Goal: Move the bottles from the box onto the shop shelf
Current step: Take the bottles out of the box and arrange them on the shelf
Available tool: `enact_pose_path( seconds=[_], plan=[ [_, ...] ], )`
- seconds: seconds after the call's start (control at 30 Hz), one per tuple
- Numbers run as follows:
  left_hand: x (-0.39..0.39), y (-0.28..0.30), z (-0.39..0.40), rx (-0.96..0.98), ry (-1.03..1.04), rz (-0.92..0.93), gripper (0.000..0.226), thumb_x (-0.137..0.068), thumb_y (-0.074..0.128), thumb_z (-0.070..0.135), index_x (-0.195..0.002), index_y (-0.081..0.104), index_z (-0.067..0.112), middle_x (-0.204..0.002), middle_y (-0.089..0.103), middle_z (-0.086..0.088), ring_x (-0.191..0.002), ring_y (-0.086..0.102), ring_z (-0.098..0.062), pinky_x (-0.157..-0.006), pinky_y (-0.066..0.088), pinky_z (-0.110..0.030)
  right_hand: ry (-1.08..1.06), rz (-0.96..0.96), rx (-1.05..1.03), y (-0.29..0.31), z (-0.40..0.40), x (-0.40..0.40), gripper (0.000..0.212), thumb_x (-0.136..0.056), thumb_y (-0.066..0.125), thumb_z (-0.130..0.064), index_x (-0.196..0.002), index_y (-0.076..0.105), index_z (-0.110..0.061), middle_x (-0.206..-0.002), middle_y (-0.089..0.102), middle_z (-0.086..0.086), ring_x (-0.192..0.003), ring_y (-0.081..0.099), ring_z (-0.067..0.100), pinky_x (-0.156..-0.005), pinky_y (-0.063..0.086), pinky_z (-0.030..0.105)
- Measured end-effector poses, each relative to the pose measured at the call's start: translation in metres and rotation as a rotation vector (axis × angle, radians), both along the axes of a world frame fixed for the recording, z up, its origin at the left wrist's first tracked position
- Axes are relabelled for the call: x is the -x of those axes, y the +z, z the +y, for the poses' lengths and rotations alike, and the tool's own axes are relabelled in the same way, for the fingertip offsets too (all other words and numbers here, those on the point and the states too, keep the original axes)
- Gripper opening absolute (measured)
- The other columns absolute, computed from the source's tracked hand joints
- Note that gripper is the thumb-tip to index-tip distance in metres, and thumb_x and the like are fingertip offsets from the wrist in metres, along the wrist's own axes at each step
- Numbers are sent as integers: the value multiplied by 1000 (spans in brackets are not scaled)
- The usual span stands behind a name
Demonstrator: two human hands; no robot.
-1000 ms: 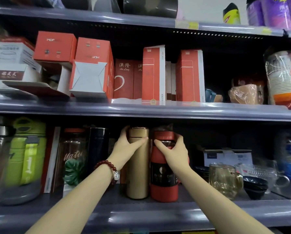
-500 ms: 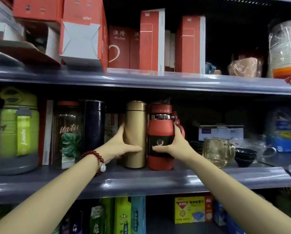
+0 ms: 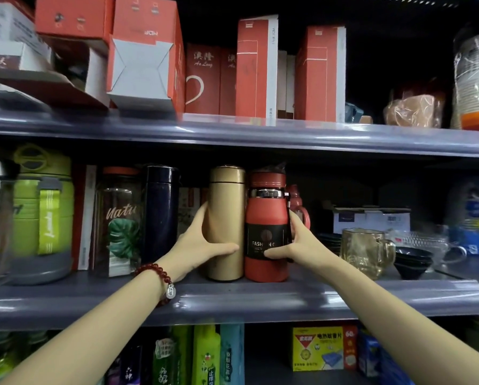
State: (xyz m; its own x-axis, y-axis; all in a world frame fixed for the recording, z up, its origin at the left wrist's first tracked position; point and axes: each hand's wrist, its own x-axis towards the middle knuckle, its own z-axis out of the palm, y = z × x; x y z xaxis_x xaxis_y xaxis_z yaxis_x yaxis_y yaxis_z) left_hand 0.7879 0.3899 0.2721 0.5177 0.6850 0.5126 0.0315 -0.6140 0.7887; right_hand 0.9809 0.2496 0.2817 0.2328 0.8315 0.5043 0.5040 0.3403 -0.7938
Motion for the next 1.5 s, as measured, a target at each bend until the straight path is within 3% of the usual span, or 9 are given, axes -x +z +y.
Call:
enact_pose_path(
  seconds=[0.13, 0.27, 0.33, 0.57, 0.67, 0.8, 1.07, 1.3, 1.5],
  plan=[
    [2, 2, -2, 62, -78, -1, 111, -60, 84, 45, -142, 10, 53, -113, 42, 36, -110, 47, 0, -88, 42, -19, 19, 45, -38, 0, -1, 8, 78, -70, 82, -5, -132, 41, -30, -117, 66, -1, -101, 67, 8, -82, 55, 21],
    [4, 11, -5, 291, -190, -69, 82, -76, 71, 45, -137, 19, 59, -130, 48, 16, -117, 51, -13, -101, 43, -46, -246, -7, -75, -5, 3, 22, 91, -59, 89, -35, -135, 39, -28, -120, 63, -7, -110, 60, 13, -98, 48, 35],
    [4, 10, -10, 281, -201, -88, 78, -80, 71, 35, -136, 21, 58, -131, 53, 16, -112, 56, -9, -95, 47, -42, -344, -14, -92, -8, 5, 25, 89, -56, 89, -36, -131, 42, -27, -117, 63, -6, -108, 59, 16, -97, 48, 36],
    [18, -3, -10, 51, -12, -131, 102, -56, 79, 59, -138, 20, 55, -144, 40, 16, -113, 49, 4, -100, 41, -29, -132, 107, -15, -13, 9, 16, 82, -55, 90, -30, -125, 47, -22, -111, 67, -5, -101, 66, 9, -89, 54, 32],
    [20, -2, -9, 74, -11, -111, 106, -53, 78, 62, -140, 18, 54, -148, 38, 12, -132, 38, -7, -112, 34, -40, -34, 204, 23, -10, 12, 15, 73, -64, 86, -15, -125, 45, -12, -114, 66, 4, -103, 66, 17, -92, 54, 38],
    [24, 3, -11, 140, -56, -50, 110, -50, 84, 53, -137, 17, 58, -147, 39, 9, -129, 45, -14, -107, 40, -47, -22, 160, 17, -10, 10, 20, 55, -65, 87, -16, -109, 54, -20, -103, 70, -2, -92, 69, 9, -77, 57, 25],
    [29, -2, -12, 110, -106, -8, 117, -61, 87, 22, -145, 10, 50, -152, 33, 7, -129, 41, -9, -109, 39, -42, -308, -34, 40, -13, 4, 32, 76, -51, 91, -43, -108, 43, -28, -92, 50, -23, -80, 48, -9, -62, 37, 10],
    [29, -2, -13, 124, -83, 15, 114, -58, 89, 26, -147, 18, 39, -145, 43, 4, -118, 50, -9, -105, 44, -38, -364, -81, 60, -11, 3, 33, 78, -50, 90, -48, -109, 43, -26, -100, 54, -13, -87, 52, 3, -71, 42, 17],
    [27, 0, -20, 170, 7, 67, 136, -24, 91, 53, -144, 37, 19, -138, 53, -3, -124, 52, -21, -105, 44, -43, -348, -102, 93, -8, -7, 27, 86, -48, 89, -49, -121, 50, -23, -113, 62, -6, -106, 58, 15, -92, 50, 32]
  ],
)
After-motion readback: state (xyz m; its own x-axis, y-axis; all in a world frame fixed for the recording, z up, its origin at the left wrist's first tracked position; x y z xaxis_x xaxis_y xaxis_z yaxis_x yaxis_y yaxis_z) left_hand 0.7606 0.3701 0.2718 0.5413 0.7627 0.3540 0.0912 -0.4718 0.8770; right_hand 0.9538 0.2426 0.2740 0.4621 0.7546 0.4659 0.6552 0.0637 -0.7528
